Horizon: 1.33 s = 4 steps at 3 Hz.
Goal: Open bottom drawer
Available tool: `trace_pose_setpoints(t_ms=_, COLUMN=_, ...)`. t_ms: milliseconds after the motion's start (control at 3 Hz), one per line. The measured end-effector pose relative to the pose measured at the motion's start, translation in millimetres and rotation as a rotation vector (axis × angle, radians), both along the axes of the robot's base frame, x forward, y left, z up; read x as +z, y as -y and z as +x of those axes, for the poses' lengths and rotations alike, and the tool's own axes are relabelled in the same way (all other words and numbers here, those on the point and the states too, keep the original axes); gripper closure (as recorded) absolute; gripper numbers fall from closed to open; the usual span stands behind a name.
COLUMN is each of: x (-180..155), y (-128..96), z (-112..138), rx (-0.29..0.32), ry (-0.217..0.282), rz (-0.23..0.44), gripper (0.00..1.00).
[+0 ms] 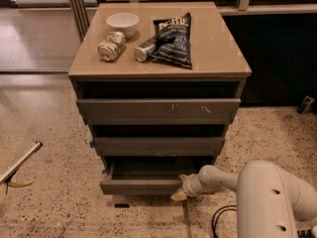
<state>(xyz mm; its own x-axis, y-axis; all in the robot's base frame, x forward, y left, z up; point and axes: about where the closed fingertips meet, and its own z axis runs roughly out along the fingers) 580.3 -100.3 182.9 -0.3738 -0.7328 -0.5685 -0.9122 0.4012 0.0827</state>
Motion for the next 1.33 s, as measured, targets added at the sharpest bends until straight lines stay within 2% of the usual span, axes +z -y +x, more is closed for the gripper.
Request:
trace_pose_setpoints(t_ms=333, x=3.0, y=0.0, z=1.0, rx=0.000, ry=0.000, rz=0.000, gripper=0.65)
trace_pose_setpoints(t_ms=667, x=-6.0, y=11.8, z=-13.3, rx=-0.003, ry=-0.024, rz=-0.019, gripper=0.89)
trace_pose_setpoints(t_ms=1000, x=-10.0, y=17.3, z=-24.7, rx=-0.002, ry=-0.031, rz=-0.025, gripper=0.86)
trace_pose_setpoints(t_ms=1333, x=-17.5, y=20.7, z=-41.7, rx=-0.001, ry=-0.041, rz=-0.028, gripper=0.63)
